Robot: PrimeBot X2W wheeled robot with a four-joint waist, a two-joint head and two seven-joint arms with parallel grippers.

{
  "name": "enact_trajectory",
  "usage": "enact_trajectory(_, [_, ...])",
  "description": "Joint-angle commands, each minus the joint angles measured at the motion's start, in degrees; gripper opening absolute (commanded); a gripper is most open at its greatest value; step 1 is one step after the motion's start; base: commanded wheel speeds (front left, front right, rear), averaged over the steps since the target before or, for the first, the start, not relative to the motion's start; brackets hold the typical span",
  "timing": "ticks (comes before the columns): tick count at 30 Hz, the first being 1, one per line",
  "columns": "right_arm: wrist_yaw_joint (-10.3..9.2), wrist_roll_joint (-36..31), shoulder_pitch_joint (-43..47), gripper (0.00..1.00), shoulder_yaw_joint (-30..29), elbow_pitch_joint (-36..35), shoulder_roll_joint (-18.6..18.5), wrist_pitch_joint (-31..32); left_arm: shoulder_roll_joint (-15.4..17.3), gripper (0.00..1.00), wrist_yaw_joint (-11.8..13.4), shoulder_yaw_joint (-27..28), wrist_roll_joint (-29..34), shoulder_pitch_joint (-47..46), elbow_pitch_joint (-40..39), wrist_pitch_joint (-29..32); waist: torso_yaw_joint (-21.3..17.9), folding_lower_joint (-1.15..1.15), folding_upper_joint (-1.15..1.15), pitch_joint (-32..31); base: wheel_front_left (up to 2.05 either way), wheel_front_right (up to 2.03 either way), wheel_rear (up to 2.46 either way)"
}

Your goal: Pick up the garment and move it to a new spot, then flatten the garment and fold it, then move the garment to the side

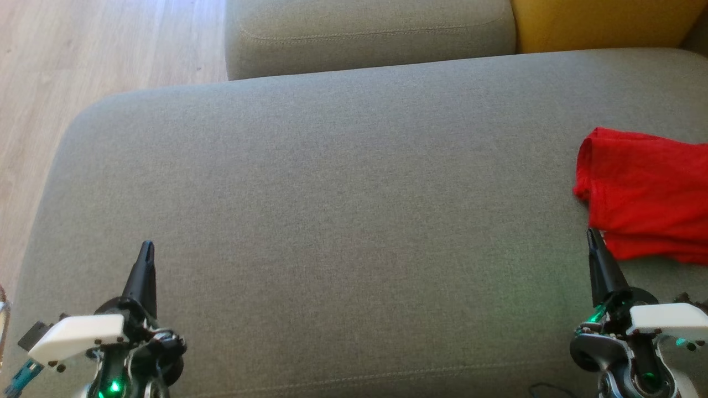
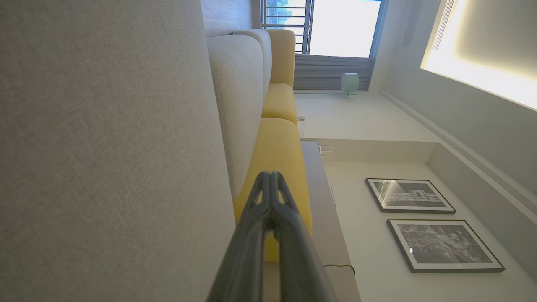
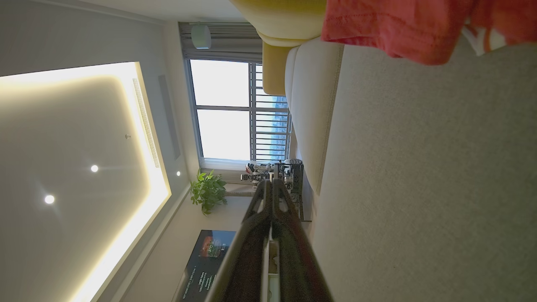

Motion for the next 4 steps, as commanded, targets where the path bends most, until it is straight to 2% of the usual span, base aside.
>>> enact_trajectory(1, [-0.01,-0.06,-2.91,0.0,0.97,-1.94,-0.77,0.62,0.44,0.0,-0.42,2.27,0.68,-3.13,-1.51,0.31,0.0,0.0,0.0,0.0,0.0,0.0,0.0])
enact_trajectory(4, [-0.01,-0.06,-2.91,0.0,0.97,-1.94,-0.77,0.62,0.42,0.0,-0.42,2.3,0.7,-3.13,-1.51,0.34,0.0,0.0,0.0,0.0,0.0,0.0,0.0])
